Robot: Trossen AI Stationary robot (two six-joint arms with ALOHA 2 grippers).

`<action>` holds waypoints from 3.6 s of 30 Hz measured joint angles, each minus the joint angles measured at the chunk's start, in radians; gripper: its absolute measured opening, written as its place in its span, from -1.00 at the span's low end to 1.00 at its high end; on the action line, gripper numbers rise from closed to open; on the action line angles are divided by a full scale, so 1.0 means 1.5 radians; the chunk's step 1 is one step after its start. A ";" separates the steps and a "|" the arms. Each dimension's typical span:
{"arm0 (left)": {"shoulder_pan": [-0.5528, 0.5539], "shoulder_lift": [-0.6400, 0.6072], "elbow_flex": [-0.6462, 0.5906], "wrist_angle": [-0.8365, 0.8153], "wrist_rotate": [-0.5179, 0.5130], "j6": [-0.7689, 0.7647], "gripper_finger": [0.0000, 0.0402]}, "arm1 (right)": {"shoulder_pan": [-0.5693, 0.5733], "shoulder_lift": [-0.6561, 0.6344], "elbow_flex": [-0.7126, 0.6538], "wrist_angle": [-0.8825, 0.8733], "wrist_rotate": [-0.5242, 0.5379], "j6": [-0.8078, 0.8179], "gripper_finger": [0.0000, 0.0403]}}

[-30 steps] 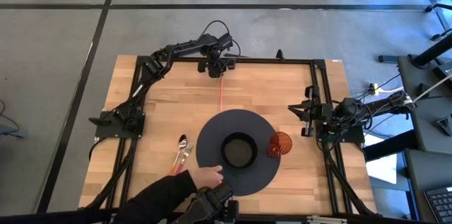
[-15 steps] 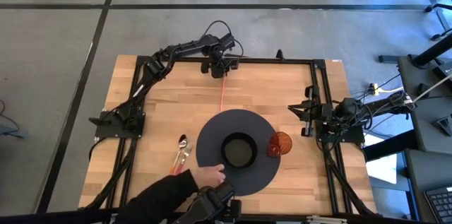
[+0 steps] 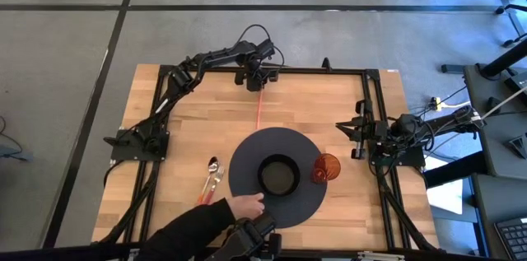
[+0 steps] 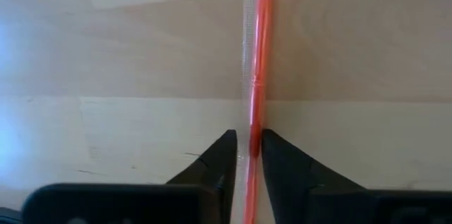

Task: Pick & Place Utensil
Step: Put the red straw into the orange cup on the mat

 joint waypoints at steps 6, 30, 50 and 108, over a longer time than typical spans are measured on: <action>0.000 0.001 -0.001 -0.008 -0.015 0.002 -0.96 | 0.000 0.000 0.000 -0.001 0.000 -0.001 -0.87; 0.019 -0.145 -0.004 -0.012 0.277 -0.180 -0.99 | 0.000 0.000 0.000 0.000 -0.001 -0.002 -0.87; -0.111 -0.355 -0.004 0.023 0.140 -0.485 -0.99 | 0.000 0.000 0.000 -0.001 0.000 -0.014 -0.87; -0.569 -0.364 -0.004 0.077 -0.942 -0.656 -0.99 | -0.010 0.532 0.764 -0.827 0.127 0.420 0.41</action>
